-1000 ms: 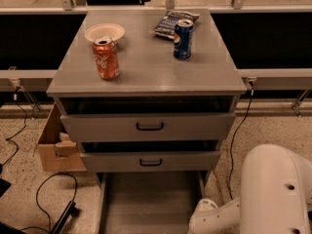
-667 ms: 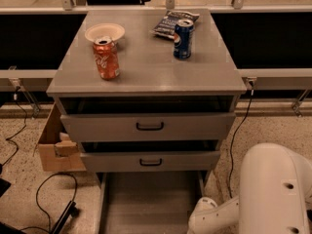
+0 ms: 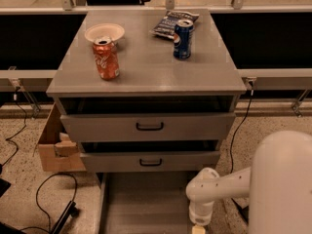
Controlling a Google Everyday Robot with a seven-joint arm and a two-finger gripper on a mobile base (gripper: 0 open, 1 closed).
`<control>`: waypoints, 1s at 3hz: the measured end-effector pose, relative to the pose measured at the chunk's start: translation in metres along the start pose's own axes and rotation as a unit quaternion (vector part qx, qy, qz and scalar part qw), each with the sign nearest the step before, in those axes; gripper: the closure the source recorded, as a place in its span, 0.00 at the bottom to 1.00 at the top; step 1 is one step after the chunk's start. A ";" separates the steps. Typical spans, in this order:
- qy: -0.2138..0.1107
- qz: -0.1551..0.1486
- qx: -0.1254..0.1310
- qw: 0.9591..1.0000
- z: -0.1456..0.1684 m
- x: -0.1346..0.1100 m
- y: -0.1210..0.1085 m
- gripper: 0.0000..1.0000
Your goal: Open bottom drawer
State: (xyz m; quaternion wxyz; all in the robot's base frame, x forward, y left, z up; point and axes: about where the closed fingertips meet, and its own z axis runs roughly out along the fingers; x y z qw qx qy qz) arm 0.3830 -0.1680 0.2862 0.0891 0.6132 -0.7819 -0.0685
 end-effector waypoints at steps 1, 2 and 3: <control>0.007 -0.012 -0.008 1.000 -0.079 0.009 0.014 0.00; -0.012 -0.006 -0.009 1.000 -0.138 0.029 0.064 0.00; -0.029 0.014 0.013 0.999 -0.182 0.059 0.122 0.00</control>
Offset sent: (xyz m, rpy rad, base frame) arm -0.0781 -0.0530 0.2962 0.0452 -0.1233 -0.0574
